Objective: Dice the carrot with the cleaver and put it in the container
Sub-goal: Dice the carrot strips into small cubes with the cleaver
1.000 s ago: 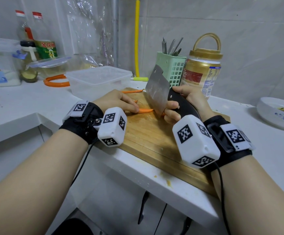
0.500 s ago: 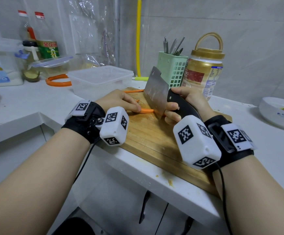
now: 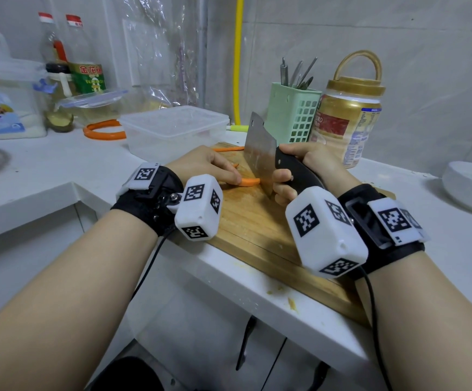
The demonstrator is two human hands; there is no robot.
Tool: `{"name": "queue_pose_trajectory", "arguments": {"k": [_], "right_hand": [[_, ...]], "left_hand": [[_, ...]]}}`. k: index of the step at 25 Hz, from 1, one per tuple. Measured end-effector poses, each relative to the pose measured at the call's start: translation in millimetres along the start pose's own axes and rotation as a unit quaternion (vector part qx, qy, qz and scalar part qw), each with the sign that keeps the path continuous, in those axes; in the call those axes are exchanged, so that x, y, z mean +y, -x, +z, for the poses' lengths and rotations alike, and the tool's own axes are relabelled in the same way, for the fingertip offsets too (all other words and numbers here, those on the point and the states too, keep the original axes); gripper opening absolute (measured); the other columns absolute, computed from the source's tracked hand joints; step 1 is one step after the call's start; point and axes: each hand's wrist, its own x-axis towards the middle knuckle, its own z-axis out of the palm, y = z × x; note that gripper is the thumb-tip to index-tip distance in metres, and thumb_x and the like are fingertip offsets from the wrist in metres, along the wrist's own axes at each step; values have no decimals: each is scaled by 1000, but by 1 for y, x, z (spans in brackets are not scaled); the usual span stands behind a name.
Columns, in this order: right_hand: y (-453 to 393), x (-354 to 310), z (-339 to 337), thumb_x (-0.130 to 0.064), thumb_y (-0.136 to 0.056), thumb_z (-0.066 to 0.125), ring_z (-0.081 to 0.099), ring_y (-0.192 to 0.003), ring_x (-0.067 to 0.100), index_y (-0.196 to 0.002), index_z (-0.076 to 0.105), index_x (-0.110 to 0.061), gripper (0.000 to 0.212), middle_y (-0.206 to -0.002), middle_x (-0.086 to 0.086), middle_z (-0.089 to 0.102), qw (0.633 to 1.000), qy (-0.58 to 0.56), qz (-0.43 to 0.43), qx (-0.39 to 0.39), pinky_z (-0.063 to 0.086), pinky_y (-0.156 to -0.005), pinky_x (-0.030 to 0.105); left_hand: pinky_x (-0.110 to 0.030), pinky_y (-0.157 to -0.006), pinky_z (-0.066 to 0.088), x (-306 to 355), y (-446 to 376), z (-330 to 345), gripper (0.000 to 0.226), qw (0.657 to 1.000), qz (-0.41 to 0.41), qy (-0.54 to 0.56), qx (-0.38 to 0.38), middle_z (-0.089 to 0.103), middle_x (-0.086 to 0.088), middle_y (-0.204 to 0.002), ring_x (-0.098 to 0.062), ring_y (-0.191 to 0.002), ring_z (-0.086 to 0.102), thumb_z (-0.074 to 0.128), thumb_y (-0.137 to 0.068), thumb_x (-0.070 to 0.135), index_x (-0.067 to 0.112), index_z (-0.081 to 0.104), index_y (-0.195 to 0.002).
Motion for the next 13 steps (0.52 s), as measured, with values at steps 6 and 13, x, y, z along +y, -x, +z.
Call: {"name": "queue_pose_trajectory", "arguments": {"k": [6, 13], "right_hand": [[2, 3, -1, -24, -97, 42, 37, -30, 15, -97, 39, -9, 15, -45, 2, 39, 1000, -5, -4, -14, 29, -41, 13], [3, 3, -3, -28, -98, 41, 42, -32, 16, -87, 40, -9, 22, -48, 5, 44, 1000, -8, 12, -12, 37, -40, 14]], "left_hand": [[4, -55, 35, 2, 1, 1, 5, 1000, -12, -5, 27, 68, 21, -75, 21, -68, 56, 74, -84, 24, 20, 76, -81], [4, -56, 36, 8, 6, 2, 5, 1000, -13, 6, 22, 68, 22, -73, 19, -68, 57, 74, -85, 22, 18, 75, -82]]}}
